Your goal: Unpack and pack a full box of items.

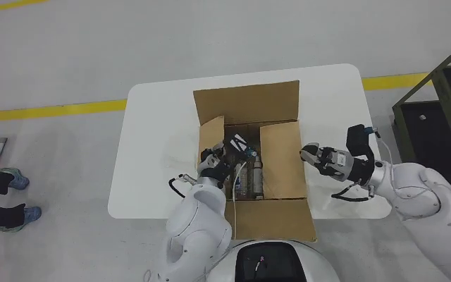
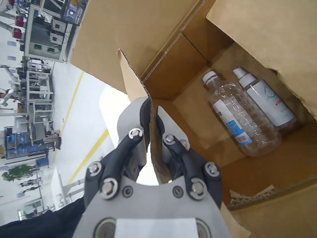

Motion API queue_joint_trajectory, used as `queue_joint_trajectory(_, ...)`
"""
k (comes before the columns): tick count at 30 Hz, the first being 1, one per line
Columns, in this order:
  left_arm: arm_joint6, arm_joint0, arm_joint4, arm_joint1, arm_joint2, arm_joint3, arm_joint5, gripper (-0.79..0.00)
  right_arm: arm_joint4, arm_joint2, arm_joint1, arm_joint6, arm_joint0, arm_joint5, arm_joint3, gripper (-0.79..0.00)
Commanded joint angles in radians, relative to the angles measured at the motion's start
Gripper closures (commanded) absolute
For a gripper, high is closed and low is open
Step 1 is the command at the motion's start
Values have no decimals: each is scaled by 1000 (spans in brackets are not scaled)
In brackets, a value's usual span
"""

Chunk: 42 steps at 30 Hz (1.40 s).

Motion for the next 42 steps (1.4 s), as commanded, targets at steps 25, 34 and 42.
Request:
queue_joint_trajectory(25, 44, 10, 191, 16, -318, 103, -9, -785, 2, -52, -2, 76, 60, 26, 48, 0)
queue_joint_trajectory(34, 74, 38, 177, 14, -344, 93, -2, -785, 3, -25, 1, 45, 50, 35, 36, 0)
queue_joint_trajectory(42, 85, 25, 50, 3, -273, -101, -62, -785, 18, 95, 10, -61, -14, 83, 24, 0)
